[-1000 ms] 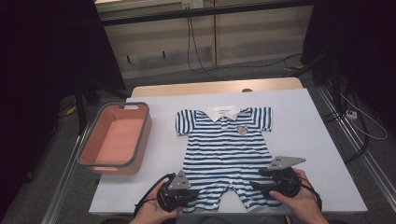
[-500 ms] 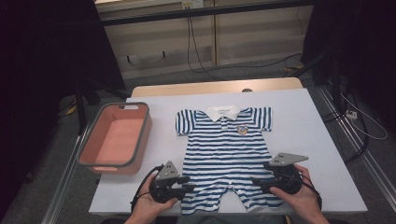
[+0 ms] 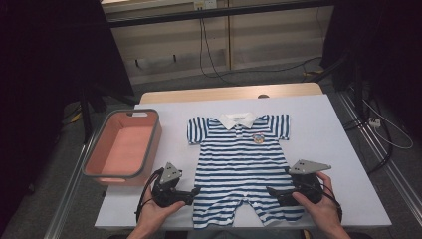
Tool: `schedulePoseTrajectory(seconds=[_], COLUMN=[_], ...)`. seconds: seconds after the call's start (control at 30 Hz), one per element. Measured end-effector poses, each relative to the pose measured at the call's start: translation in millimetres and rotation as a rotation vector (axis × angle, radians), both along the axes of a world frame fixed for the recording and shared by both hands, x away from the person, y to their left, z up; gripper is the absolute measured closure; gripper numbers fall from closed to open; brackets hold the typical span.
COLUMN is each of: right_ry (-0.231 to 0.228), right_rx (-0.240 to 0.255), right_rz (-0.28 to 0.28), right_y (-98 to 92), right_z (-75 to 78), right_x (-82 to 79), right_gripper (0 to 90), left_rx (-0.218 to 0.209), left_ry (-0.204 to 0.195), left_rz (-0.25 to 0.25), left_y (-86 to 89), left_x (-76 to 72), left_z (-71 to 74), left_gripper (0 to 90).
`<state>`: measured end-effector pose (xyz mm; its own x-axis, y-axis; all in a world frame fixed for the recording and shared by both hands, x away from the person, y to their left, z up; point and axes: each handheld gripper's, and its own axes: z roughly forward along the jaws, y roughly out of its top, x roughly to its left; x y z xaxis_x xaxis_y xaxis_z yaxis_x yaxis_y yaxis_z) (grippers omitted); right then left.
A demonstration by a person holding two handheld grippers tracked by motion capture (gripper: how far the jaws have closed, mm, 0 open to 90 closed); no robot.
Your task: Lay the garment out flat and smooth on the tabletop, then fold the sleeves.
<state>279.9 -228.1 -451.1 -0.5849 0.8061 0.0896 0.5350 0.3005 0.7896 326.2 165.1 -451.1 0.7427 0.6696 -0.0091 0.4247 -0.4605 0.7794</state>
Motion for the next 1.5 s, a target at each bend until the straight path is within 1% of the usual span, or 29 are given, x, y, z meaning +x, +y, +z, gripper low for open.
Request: schedulePoseTrajectory(seconds=[0.07,0.1,0.17,0.27,0.33,0.37,0.4,0.43,0.47,0.57,0.7,0.73,0.8,0.83,0.87,0.93,1.0,1.07,1.1,1.13,1.2,1.27,1.3,1.4,1.43,1.5], right_ry=[-0.007,-0.010,-0.026,-0.030,-0.044,-0.049,-0.051,-0.058,-0.066,-0.069,-0.084,-0.087,-0.083,-0.081,-0.081,-0.077,-0.078,-0.081,-0.078,-0.075,-0.073,-0.073,-0.071,-0.068,-0.067,-0.064], right_rx=[0.012,0.016,0.017,0.028,0.032,0.024,0.027,0.029,0.026,0.027,0.026,0.025,0.029,0.035,0.035,0.036,0.041,0.046,0.045,0.044,0.048,0.046,0.045,0.047,0.048,0.048], right_rz=[-0.004,-0.009,-0.011,-0.022,-0.028,-0.030,-0.036,-0.042,-0.047,-0.054,-0.057,-0.067,-0.071,-0.071,-0.072,-0.069,-0.068,-0.065,-0.064,-0.061,-0.062,-0.059,-0.060,-0.061,-0.061,-0.061], right_y=[-1.6,-2.1,-3.0,-4.1,-4.6,-4.8,-4.8,-5.0,-5.1,-5.9,-7.3,-7.7,-10.0,-11.0,-11.6,-12.8,-14.0,-15.1,-15.3,-15.6,-15.4,-15.2,-15.0,-14.9,-15.0,-14.7], right_z=[0.5,0.8,1.7,2.0,2.3,2.2,2.2,2.2,2.1,1.7,1.6,1.5,1.1,0.8,0.4,-0.5,0.0,0.2,0.1,-0.1,-0.3,-0.8,-1.1,-1.2,-1.3,-1.4], right_x=[-0.9,-1.1,-2.2,-1.5,0.0,1.0,1.9,2.8,3.4,4.5,6.8,7.0,7.0,6.9,7.1,8.0,8.8,10.1,10.6,11.1,12.4,13.8,14.2,14.6,14.8,14.8], right_gripper=[7.1,6.6,5.1,4.7,4.5,4.7,4.8,4.8,4.8,5.6,5.7,5.9,6.0,6.0,6.0,6.0,6.1,6.0,6.0,6.0,6.0,6.0,6.0,6.0,6.0,6.0], left_rx=[0.003,-0.004,0.003,-0.019,-0.032,-0.050,-0.063,-0.063,-0.072,-0.081,-0.080,-0.091,-0.090,-0.093,-0.096,-0.084,-0.083,-0.076,-0.083,-0.081,-0.102,-0.107,-0.115,-0.109,-0.112,-0.098], left_ry=[-0.002,-0.002,0.003,0.011,0.000,-0.005,-0.010,-0.013,-0.012,-0.007,-0.026,-0.035,-0.051,-0.055,-0.055,-0.054,-0.028,-0.030,-0.031,-0.029,-0.028,-0.008,-0.008,-0.007,-0.011,-0.030], left_rz=[0.000,0.005,0.022,0.031,0.037,0.037,0.039,0.041,0.045,0.058,0.090,0.091,0.073,0.075,0.076,0.082,0.090,0.099,0.103,0.107,0.121,0.144,0.152,0.169,0.169,0.167], left_y=[0.1,0.0,-0.4,0.4,1.8,2.6,3.8,5.2,6.4,8.6,6.5,5.0,2.7,1.7,1.0,-0.2,-1.9,-4.2,-5.5,-6.1,-7.0,-7.0,-6.9,-7.9,-8.8,-9.7], left_x=[1.3,2.4,5.3,10.5,14.0,15.6,16.9,18.2,19.5,25.3,33.7,34.9,38.5,40.7,43.5,50.8,59.9,68.2,72.4,77.1,86.6,96.9,101.4,112.9,115.4,120.6], left_z=[0.9,0.7,0.2,-1.0,-0.4,-0.2,0.3,1.2,1.7,4.4,8.5,8.9,9.8,9.7,9.5,9.4,9.2,10.2,10.7,11.9,13.3,14.2,14.0,14.5,15.0,16.9], left_gripper=[10.5,8.6,9.6,9.6,9.6,9.6,9.7,9.8,9.8,9.9,9.9,9.9,11.6,12.1,12.1,12.2,12.5,12.7,12.7,12.7,12.8,12.7,12.8,13.1,13.4,13.5])
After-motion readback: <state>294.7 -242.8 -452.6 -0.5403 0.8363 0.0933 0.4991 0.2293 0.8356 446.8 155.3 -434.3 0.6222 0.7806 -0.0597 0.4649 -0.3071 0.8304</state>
